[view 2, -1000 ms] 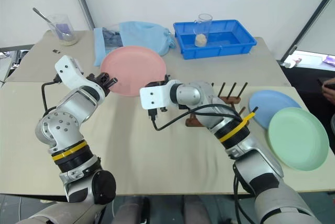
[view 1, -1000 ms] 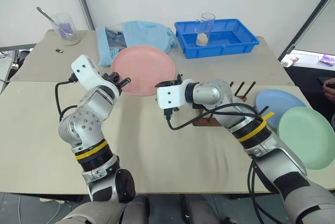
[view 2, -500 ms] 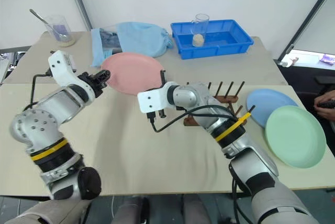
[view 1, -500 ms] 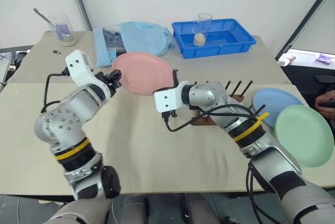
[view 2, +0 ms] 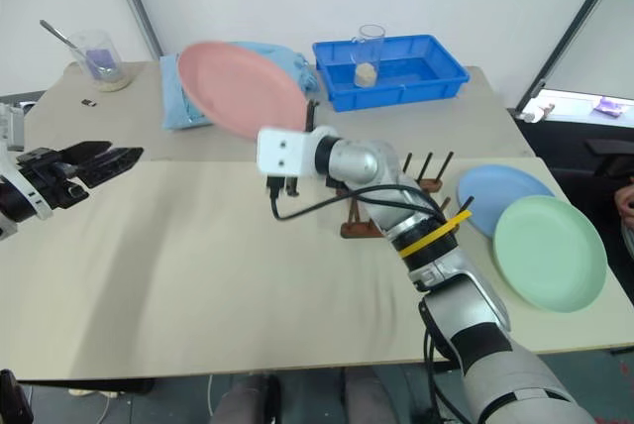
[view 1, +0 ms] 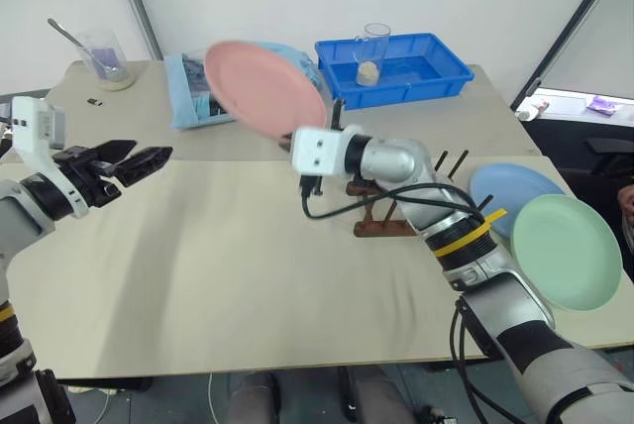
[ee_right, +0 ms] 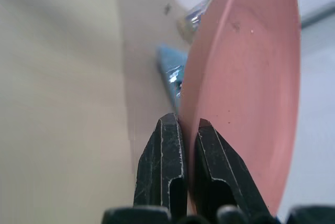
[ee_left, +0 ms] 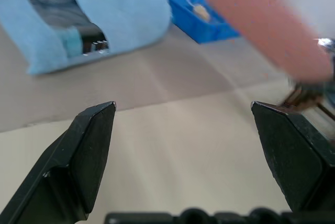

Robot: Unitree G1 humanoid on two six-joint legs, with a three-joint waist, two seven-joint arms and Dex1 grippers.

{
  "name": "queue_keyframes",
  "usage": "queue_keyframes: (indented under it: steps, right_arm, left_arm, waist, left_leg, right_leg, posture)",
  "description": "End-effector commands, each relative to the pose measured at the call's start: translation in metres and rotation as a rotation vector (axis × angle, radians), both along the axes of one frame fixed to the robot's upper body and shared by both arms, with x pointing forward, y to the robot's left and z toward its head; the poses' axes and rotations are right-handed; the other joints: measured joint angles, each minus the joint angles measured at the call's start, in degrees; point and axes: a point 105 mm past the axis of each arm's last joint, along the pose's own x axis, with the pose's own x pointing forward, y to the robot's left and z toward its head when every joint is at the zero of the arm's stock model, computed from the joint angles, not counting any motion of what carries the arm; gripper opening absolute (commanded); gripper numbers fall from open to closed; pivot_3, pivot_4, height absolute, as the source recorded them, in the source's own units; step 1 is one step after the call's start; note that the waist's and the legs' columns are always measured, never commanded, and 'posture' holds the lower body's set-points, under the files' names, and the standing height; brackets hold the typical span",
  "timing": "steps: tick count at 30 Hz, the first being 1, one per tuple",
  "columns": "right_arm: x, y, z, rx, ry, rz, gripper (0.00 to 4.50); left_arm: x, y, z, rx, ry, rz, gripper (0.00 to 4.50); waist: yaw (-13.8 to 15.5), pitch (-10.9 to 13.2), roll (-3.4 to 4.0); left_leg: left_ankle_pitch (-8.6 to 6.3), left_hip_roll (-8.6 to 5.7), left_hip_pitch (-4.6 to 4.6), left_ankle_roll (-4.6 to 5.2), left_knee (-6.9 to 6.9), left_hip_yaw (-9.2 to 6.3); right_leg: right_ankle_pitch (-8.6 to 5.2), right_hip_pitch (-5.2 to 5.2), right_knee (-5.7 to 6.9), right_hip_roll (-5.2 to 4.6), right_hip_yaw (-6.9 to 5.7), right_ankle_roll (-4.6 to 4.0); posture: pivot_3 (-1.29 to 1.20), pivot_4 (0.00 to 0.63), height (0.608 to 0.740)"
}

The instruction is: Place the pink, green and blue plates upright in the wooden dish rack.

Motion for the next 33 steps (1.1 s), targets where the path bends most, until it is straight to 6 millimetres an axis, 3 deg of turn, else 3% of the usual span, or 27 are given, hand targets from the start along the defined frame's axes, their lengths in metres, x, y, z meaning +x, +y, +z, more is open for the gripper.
queue_keyframes:
  steps: [1, 8, 11, 16, 24, 33]
  right_arm:
    - [-0.013, -0.038, 0.054, 0.23, 0.035, 0.008, 0.0]
    - [-0.052, -0.129, 0.078, 0.436, 0.215, -0.037, 0.0]
    - [-0.068, -0.161, 0.074, 0.467, 0.318, -0.104, 0.0]
    - [-0.097, -0.205, 0.066, 0.573, 0.517, -0.195, 0.0]
    - [-0.118, -0.238, 0.039, 0.708, 0.744, -0.273, 0.0]
    - [-0.115, -0.259, 0.023, 0.793, 0.851, -0.33, 0.0]
  left_arm:
    - [-0.008, -0.038, 0.012, 0.107, -0.136, -0.189, 4.43]
    - [-0.019, -0.115, -0.026, 0.457, -0.278, -0.576, 4.43]
    - [-0.016, -0.139, -0.015, 0.35, -0.337, -0.639, 4.43]
    - [-0.038, -0.169, -0.006, 0.256, -0.342, -0.856, 4.43]
    - [-0.049, -0.186, -0.006, 0.252, -0.344, -1.005, 4.43]
    - [-0.055, -0.199, -0.003, 0.211, -0.355, -1.074, 4.43]
  waist:
    - [0.78, 0.0, 0.01]
    - [2.31, 0.0, 0.01]
    - [2.51, 0.01, 0.03]
    - [1.69, 0.0, 0.05]
    - [1.47, 0.0, 0.05]
    - [1.59, 0.0, 0.06]
  left_leg:
    - [0.0, 0.0, -0.03, 0.0, 0.0, 0.0]
    - [-0.04, -0.04, -0.13, 0.01, -0.02, 0.13]
    - [-0.04, -0.02, -0.12, 0.04, -0.01, 0.16]
    - [-0.02, 0.01, -0.02, 0.08, 0.07, 0.13]
    - [0.24, -0.06, 0.18, 0.53, 0.11, 0.17]
    - [0.35, -0.07, 0.14, 0.72, 0.4, 0.16]
  right_leg:
    - [0.0, 0.01, -0.03, -0.02, 0.0, 0.0]
    - [-0.01, 0.0, -0.2, -0.04, -0.03, 0.0]
    - [-0.02, 0.0, -0.18, 0.01, -0.02, -0.01]
    - [-0.05, 0.08, -0.14, 0.15, 0.12, 0.04]
    - [-0.19, 0.22, -0.08, 0.18, 0.32, 0.56]
    - [-0.21, 0.29, -0.04, 0.18, 0.35, 0.31]
  posture:
    - [0.0, 0.15, 0.74]
    - [0.0, 0.15, 0.74]
    - [0.0, 0.15, 0.74]
    - [0.0, 0.15, 0.74]
    - [0.0, 0.15, 0.74]
    - [0.0, 0.15, 0.74]
